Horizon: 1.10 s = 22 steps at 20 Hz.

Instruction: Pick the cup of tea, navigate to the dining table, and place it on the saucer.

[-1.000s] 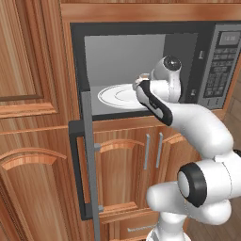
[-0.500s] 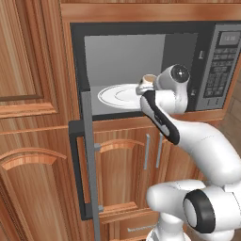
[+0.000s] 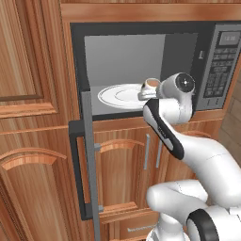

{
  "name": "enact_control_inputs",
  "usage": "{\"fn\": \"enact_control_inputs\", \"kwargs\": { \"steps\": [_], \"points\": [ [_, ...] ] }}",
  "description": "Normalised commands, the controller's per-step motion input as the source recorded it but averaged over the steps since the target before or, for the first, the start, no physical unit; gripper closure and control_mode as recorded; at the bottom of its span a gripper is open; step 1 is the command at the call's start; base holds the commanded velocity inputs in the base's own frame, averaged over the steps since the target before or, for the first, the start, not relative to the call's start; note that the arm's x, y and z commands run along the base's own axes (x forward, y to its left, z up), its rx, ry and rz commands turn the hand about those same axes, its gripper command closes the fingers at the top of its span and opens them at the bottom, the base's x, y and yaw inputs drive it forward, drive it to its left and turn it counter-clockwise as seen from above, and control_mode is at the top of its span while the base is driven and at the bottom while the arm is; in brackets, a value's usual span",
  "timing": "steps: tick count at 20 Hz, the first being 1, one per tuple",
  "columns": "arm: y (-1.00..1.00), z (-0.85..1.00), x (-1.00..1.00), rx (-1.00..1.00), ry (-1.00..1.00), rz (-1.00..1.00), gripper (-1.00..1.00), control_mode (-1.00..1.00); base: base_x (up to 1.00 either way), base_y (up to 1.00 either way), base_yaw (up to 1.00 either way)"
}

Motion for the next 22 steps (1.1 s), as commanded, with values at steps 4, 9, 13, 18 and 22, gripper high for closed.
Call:
{"fn": "enact_control_inputs", "kwargs": {
  "steps": [4,9,13,18,22],
  "points": [
    [0.0,0.04,-0.35,0.0,-0.02,0.0,1.0,-1.0,0.0,0.0,0.0],
    [-0.04,0.2,-0.48,0.0,-0.04,0.0,1.0,-1.0,0.0,0.0,0.0],
    [-0.1,0.25,-0.55,0.0,-0.03,0.0,1.0,-1.0,0.0,0.0,0.0],
    [-0.04,0.34,-0.58,0.0,0.0,0.0,1.0,-1.0,0.0,0.0,0.0],
    [0.0,0.28,-0.49,0.0,0.11,0.0,1.0,-1.0,0.0,0.0,0.0]
  ]
}}
